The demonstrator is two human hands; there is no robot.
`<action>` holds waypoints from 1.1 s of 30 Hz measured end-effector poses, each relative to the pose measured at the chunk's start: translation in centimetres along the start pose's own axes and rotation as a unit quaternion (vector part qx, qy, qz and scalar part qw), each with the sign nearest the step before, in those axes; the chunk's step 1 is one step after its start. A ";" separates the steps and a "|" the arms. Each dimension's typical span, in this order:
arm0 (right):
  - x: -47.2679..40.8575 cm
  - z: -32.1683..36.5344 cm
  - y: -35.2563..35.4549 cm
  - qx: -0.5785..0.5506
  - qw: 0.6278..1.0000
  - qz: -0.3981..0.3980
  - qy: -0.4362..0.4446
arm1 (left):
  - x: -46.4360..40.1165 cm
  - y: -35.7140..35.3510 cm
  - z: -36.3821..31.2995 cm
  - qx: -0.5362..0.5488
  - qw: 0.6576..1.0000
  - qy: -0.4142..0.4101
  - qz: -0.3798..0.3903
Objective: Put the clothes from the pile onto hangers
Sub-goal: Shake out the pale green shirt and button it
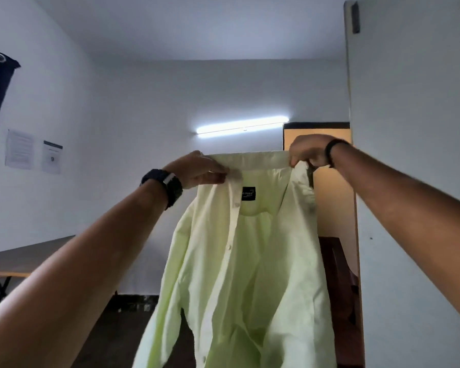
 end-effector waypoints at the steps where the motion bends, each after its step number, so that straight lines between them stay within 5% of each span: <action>1: 0.0 -0.1 0.9 -0.057 0.997 0.051 -0.013 | 0.2 0.4 -0.9 -0.027 0.999 0.005 0.038; 5: 0.8 -0.9 3.7 -0.041 0.987 0.153 0.013 | 0.5 2.5 -3.1 -0.198 0.976 -0.059 -0.067; 9: 2.5 -0.5 5.0 0.003 0.990 0.118 0.076 | 0.8 2.8 -4.8 -0.282 0.939 -0.101 -0.167; 14: 2.4 -0.7 5.8 0.040 0.995 -0.026 0.089 | 0.9 1.4 -5.6 -0.387 0.905 -0.067 -0.161; 18: 3.7 -1.1 5.7 -0.043 0.993 0.089 0.059 | 1.1 0.5 -6.2 -0.367 0.924 -0.009 -0.104; 20: 3.4 -1.3 6.1 0.004 0.997 0.019 0.079 | 1.2 0.2 -6.6 -0.380 0.922 0.001 -0.078; 22: 3.3 -0.6 6.7 0.033 0.986 -0.117 0.113 | 0.9 -0.2 -7.4 -0.465 0.868 -0.089 -0.148; 24: 3.2 0.2 6.9 -0.012 0.989 -0.076 0.126 | 0.8 -0.7 -8.8 -0.533 0.775 -0.215 -0.263; 25: 3.7 0.5 6.7 -0.039 0.992 -0.003 0.119 | 0.9 -1.0 -9.5 -0.532 0.755 -0.245 -0.296; 27: 3.9 0.8 6.9 0.025 0.993 0.005 0.118 | 0.6 -1.1 -10.5 -0.514 0.792 -0.211 -0.253; 30: 3.4 1.0 7.3 0.179 0.961 -0.153 0.144 | 0.3 -1.7 -10.2 -0.484 0.868 -0.090 -0.064; 33: 4.5 0.8 5.8 0.075 0.982 0.138 0.108 | 0.7 -2.4 -9.5 -0.449 0.891 -0.063 -0.025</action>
Point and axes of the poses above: each hand's wrist, its own x-axis away from the middle knuckle, its own y-axis out of the back of the hand, z = x × y, the point moved 3 cm from there along -x, towards the middle knuckle
